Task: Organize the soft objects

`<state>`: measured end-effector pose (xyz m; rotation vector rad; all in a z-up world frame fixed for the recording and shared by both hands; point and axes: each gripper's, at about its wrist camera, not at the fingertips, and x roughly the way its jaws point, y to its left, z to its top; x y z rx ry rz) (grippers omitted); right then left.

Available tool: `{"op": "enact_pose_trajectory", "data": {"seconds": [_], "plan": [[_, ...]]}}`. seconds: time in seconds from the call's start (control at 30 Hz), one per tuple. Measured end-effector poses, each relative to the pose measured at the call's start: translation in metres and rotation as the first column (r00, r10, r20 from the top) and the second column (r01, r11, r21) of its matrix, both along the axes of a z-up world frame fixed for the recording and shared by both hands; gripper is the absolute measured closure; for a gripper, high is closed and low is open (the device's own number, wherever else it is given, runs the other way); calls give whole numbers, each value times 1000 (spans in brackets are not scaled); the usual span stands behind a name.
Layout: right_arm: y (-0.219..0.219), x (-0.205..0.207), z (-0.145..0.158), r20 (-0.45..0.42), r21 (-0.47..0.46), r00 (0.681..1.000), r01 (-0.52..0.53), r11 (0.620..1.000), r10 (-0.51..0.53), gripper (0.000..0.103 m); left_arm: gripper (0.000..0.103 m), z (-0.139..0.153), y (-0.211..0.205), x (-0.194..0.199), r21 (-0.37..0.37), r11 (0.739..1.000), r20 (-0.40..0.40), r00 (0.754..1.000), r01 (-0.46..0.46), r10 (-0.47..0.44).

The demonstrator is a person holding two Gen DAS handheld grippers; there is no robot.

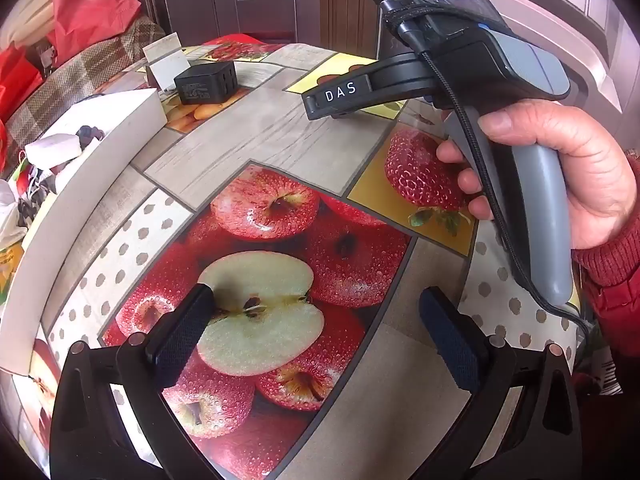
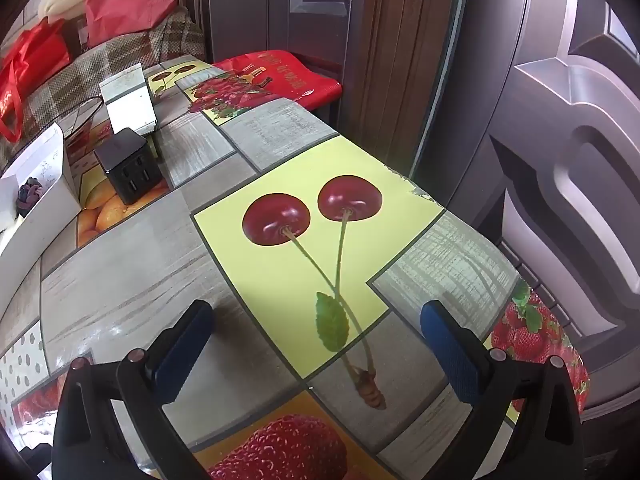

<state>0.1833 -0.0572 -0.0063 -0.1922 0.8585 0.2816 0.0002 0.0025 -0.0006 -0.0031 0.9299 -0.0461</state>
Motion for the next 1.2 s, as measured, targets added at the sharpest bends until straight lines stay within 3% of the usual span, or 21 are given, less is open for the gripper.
{"op": "enact_pose_trajectory", "data": {"seconds": [0.2,1.2], "plan": [[-1,0,0,-3,13,1000,5,1000,-5,0,1,0,-2,0,34,999,3,1000,0,0],[0,0,0,-1,14,1000,5,1000,-5,0,1,0,-2,0,37,999,3,1000,0,0]]}}
